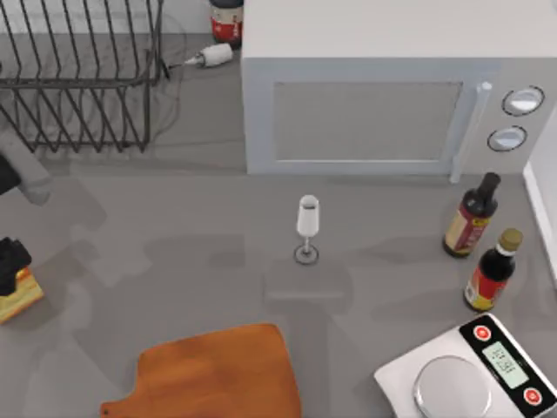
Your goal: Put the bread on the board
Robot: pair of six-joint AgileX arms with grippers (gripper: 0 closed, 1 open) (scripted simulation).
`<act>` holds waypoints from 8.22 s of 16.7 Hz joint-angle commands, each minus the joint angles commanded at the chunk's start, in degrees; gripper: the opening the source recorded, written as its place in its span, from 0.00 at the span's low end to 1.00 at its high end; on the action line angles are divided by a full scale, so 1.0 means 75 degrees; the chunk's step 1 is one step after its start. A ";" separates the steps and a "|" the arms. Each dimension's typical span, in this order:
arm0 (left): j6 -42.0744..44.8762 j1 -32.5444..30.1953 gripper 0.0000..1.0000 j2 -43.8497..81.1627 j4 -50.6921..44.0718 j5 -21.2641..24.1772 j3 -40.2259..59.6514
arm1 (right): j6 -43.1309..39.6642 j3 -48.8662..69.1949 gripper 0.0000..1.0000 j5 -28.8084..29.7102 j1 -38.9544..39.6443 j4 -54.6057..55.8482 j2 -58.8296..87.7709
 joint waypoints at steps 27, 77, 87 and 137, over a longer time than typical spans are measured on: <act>0.0038 0.0052 0.02 0.0972 0.2100 0.0006 -0.1145 | 0.0000 0.0000 1.00 0.0000 0.0000 0.0000 0.0000; -1.7715 -0.3353 0.00 -0.0004 -0.0379 -0.0148 -0.1112 | 0.0000 0.0000 1.00 0.0000 0.0000 0.0000 0.0000; -2.3838 -0.5873 0.00 -0.0803 -0.0209 -0.0040 -0.1196 | 0.0000 0.0000 1.00 0.0000 0.0000 0.0000 0.0000; -2.5049 -0.6538 1.00 -0.0578 0.1336 -0.0070 -0.1978 | 0.0000 0.0000 1.00 0.0000 0.0000 0.0000 0.0000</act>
